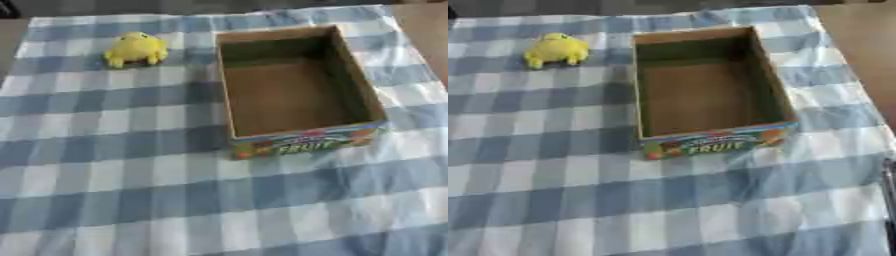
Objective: Pick up objects on the table and place them in the box.
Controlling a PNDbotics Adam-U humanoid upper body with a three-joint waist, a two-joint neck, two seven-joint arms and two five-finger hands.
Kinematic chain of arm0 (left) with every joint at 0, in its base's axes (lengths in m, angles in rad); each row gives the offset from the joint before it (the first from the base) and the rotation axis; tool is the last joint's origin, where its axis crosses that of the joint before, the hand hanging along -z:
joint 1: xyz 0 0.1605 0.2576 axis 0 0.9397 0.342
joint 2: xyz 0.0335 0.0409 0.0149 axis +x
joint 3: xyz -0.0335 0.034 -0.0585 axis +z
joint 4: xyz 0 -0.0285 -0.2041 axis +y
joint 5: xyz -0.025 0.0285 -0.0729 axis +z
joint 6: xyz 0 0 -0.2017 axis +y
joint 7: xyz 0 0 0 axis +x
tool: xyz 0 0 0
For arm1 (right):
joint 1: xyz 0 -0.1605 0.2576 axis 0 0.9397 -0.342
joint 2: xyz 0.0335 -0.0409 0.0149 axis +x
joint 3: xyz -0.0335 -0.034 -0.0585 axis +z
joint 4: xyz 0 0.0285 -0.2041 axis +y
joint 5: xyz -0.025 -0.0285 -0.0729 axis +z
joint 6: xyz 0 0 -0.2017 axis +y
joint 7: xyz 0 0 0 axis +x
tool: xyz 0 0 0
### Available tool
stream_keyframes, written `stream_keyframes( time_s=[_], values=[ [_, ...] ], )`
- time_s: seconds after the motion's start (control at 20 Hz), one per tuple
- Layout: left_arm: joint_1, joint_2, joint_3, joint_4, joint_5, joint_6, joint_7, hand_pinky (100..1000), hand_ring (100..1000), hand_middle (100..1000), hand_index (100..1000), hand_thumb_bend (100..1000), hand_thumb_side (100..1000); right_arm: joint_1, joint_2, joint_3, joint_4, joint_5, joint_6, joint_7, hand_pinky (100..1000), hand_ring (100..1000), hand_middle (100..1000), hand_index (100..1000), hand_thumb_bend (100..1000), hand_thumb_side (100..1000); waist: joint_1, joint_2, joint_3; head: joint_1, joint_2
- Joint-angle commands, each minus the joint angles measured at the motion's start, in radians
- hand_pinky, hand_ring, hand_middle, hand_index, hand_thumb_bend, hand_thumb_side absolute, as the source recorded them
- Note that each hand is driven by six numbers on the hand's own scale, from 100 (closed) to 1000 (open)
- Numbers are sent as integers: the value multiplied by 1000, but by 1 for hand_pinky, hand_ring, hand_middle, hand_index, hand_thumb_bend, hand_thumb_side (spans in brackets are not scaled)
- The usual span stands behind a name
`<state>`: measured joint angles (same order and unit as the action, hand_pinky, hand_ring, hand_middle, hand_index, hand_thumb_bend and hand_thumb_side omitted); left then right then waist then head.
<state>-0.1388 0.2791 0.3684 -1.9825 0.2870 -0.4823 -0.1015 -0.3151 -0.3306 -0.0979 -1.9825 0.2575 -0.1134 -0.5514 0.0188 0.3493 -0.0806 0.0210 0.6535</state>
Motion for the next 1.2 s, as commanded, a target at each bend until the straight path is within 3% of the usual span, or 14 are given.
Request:
stream_keyframes(
  time_s=[0.05, 0.35, 0.75, 1.2],
  values=[
    [-1, 7, 10, -17, -6, 0, -8, 629, 809, 912, 968, 100, 793, -3, -14, -9, -18, -6, -1, -4, 911, 869, 676, 840, 100, 718, -2, -23, 2, 2, 1],
    [-1, 5, 9, -17, -4, 5, -12, 629, 810, 914, 969, 100, 793, -1, -14, -9, -18, -7, 1, -5, 909, 870, 676, 839, 100, 719, -3, -24, 3, 4, 20],
    [-9, 12, 5, -17, -17, 20, -17, 625, 810, 911, 970, 100, 781, 0, -16, -7, -18, -7, 3, -2, 910, 869, 674, 839, 100, 722, 0, -21, 9, 51, 28],
    [-72, 107, -8, -17, -120, 76, 43, 618, 803, 879, 962, 100, 723, 0, -22, -3, -18, -9, 3, 3, 911, 869, 673, 838, 100, 723, 10, -17, 10, 70, 17]
  ],
)
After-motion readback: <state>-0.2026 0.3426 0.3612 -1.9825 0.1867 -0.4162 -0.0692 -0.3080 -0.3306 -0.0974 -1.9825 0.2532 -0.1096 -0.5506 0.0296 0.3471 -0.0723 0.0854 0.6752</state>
